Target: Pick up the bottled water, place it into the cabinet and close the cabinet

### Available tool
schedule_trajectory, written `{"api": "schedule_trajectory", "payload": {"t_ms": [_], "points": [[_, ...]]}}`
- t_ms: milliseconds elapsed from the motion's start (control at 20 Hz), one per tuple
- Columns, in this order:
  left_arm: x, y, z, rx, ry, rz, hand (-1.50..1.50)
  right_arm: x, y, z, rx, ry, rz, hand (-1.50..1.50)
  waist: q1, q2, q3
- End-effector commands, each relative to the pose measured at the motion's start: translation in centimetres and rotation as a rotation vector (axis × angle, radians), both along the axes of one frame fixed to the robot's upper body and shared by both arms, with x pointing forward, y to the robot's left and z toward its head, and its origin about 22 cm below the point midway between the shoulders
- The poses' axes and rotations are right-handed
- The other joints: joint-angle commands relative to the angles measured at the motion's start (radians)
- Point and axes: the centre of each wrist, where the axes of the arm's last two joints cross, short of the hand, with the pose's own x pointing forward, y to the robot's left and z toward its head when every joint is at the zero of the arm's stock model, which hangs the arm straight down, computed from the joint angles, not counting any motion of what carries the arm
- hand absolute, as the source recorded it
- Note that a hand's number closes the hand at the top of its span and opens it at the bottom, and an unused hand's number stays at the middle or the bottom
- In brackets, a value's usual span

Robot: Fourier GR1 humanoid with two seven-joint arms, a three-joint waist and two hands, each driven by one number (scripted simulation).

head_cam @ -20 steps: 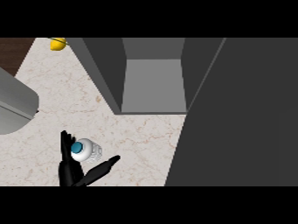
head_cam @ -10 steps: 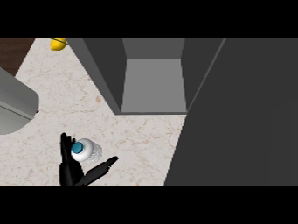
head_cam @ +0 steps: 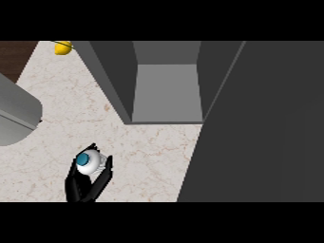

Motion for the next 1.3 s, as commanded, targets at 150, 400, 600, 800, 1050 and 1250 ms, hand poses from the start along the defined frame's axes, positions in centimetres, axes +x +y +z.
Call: {"api": "schedule_trajectory", "payload": {"t_ms": [150,400,600,800,1050,1250], "points": [[0.0,-0.6,0.0,-0.058,-0.055,-0.014,1.50,-1.3,-1.1,1.7,-0.012,-0.077,-0.041,-1.50,0.004,0.000,0.001],[0.9,-0.4,0.0,-0.101,-0.106,-0.040,1.50,-2.0,-1.8,2.5,-0.019,-0.062,-0.032,-1.50,0.004,0.001,0.000],[1.4,-1.8,0.2,-0.115,-0.143,-0.082,1.50,-1.5,-0.6,0.9,-0.023,-0.077,-0.029,-1.50,-0.001,0.000,0.000],[1.8,3.2,0.8,-0.120,-0.109,-0.371,1.50,-0.9,-0.1,0.4,-0.033,-0.083,-0.029,-1.50,-0.006,-0.003,0.000],[4.9,2.4,2.6,-0.090,-0.177,-0.468,1.50,-2.0,-0.8,2.3,0.002,-0.079,-0.025,-1.50,-0.003,-0.002,-0.001],[5.1,4.3,3.6,-0.067,-0.152,-0.532,1.50,-2.1,-0.7,1.8,0.007,-0.074,-0.025,-1.50,-0.001,-0.001,0.000]]}}
